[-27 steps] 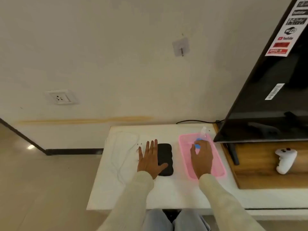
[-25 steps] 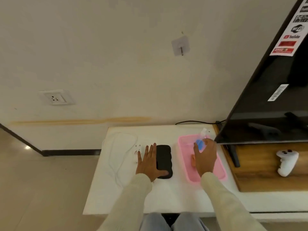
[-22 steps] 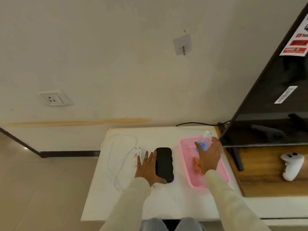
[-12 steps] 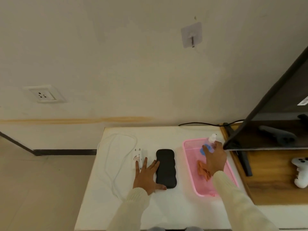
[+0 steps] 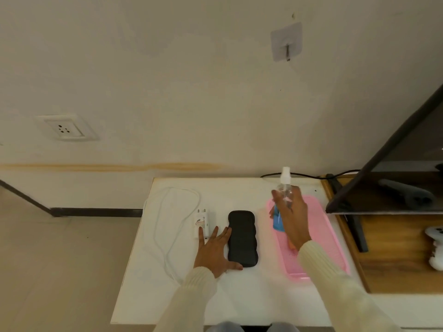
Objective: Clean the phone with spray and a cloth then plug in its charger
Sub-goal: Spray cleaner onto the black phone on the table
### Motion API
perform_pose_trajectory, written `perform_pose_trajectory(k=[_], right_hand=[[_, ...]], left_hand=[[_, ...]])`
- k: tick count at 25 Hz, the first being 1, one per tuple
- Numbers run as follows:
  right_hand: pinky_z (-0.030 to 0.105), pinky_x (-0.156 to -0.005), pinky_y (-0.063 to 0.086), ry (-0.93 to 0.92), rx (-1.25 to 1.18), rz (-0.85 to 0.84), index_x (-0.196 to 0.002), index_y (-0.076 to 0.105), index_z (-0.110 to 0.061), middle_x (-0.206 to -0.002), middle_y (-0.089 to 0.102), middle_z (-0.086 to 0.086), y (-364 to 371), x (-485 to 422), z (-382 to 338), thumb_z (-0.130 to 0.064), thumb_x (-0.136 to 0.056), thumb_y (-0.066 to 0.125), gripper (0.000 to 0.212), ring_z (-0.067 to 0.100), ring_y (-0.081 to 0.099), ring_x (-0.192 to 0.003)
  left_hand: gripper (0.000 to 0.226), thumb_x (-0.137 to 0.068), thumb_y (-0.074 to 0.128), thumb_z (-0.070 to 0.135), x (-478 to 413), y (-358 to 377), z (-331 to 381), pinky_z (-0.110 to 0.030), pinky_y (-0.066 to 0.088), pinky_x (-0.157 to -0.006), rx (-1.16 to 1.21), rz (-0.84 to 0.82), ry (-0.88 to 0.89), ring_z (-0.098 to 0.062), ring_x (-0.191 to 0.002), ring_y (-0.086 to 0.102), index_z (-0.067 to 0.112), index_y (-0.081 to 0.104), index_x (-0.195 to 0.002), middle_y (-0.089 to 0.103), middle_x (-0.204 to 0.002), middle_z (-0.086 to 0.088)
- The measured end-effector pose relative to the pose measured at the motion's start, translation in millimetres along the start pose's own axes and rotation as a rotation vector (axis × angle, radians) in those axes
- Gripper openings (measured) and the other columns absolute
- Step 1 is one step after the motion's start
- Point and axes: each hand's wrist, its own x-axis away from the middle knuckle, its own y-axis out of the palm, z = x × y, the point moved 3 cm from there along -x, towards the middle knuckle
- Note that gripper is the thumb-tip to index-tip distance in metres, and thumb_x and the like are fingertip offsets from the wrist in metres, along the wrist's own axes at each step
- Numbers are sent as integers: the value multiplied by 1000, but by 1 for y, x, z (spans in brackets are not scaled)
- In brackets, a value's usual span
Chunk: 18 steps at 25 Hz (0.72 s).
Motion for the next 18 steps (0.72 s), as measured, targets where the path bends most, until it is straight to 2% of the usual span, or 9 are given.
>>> perform_pose_trajectory(k=[2,4,7,11,15,18], right_hand=[[22,-49,53,8,54,-89,-132,36,-22,-79,60,3,17,5,2,-21,-89,60,50,16,60,-58],[17,-49,50,-59,139,-179,-142,24,-32,-65,54,2,30,10,8,-18,-90,60,65,4,53,-49],[13,-48,45,-163,247,-277,-144,21,-34,-56,45,-1,43,19,19,-15,-91,57,68,0,43,-44],[28,-60,55,-85,471,-368,-142,15,-45,-69,57,3,57,24,28,-17,-85,63,80,12,54,-53],[29,-59,50,-67,801,-391,-144,2,-43,-79,49,4,73,31,37,-15,-88,56,83,14,50,-59],[29,-57,51,-52,905,-411,-145,3,-40,-82,49,4,82,35,43,-13,-88,53,81,16,53,-62]], left_hand=[[112,-65,57,78,0,1,-1,-47,-27,-107,4,4,-7,-10,-145,-4,32,0,-150,11,-157,13],[114,-64,59,76,0,1,-2,-45,-28,-107,12,3,1,-10,-145,-4,31,0,-150,12,-157,12],[113,-64,61,74,0,0,-5,-44,-29,-107,19,6,29,-8,-145,-2,30,3,-150,13,-157,13],[111,-65,62,73,1,0,-6,-41,-31,-104,42,35,47,-7,-145,0,29,6,-150,16,-156,14],[112,-63,63,73,1,1,-6,-41,-33,-102,50,45,52,-6,-145,1,29,9,-150,18,-156,14],[112,-62,65,71,1,1,-6,-40,-35,-101,84,42,52,-4,-144,0,29,10,-150,19,-155,14]])
